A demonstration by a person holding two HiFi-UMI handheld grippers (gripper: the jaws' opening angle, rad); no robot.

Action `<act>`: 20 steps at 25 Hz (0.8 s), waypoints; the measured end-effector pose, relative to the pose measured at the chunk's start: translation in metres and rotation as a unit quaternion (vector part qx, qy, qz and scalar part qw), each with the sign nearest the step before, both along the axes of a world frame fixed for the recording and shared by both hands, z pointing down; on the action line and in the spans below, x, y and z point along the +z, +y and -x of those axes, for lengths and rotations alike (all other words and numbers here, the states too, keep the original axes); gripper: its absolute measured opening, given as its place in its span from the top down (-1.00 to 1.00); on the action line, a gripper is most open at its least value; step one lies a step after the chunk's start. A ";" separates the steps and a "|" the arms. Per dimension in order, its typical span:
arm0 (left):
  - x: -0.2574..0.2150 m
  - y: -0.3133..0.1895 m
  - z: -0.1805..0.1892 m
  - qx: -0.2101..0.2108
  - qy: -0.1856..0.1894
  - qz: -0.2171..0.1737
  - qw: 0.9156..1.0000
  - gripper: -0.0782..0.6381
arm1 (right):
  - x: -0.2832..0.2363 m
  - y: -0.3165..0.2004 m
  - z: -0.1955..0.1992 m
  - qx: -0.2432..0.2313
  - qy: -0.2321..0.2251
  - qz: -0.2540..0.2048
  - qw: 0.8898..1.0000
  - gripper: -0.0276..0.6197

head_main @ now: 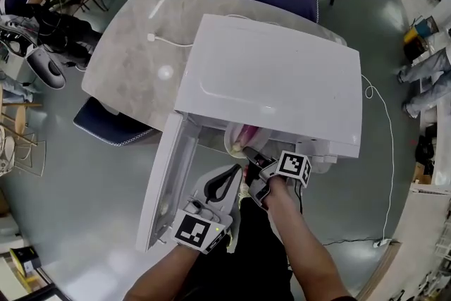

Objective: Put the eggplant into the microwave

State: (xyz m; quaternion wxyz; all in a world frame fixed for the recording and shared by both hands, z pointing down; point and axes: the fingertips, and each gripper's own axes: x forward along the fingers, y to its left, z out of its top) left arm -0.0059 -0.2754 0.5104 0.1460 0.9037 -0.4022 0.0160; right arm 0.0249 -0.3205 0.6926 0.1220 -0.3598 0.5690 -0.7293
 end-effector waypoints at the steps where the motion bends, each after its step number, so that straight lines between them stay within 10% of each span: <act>1: 0.001 -0.001 0.000 -0.001 0.001 0.002 1.000 0.76 | 0.001 -0.002 0.000 0.002 0.000 0.000 1.000 0.84; 20: 0.030 -0.026 0.000 -0.003 -0.012 0.009 1.000 0.76 | 0.009 -0.032 -0.001 0.039 -0.009 -0.015 0.999 0.84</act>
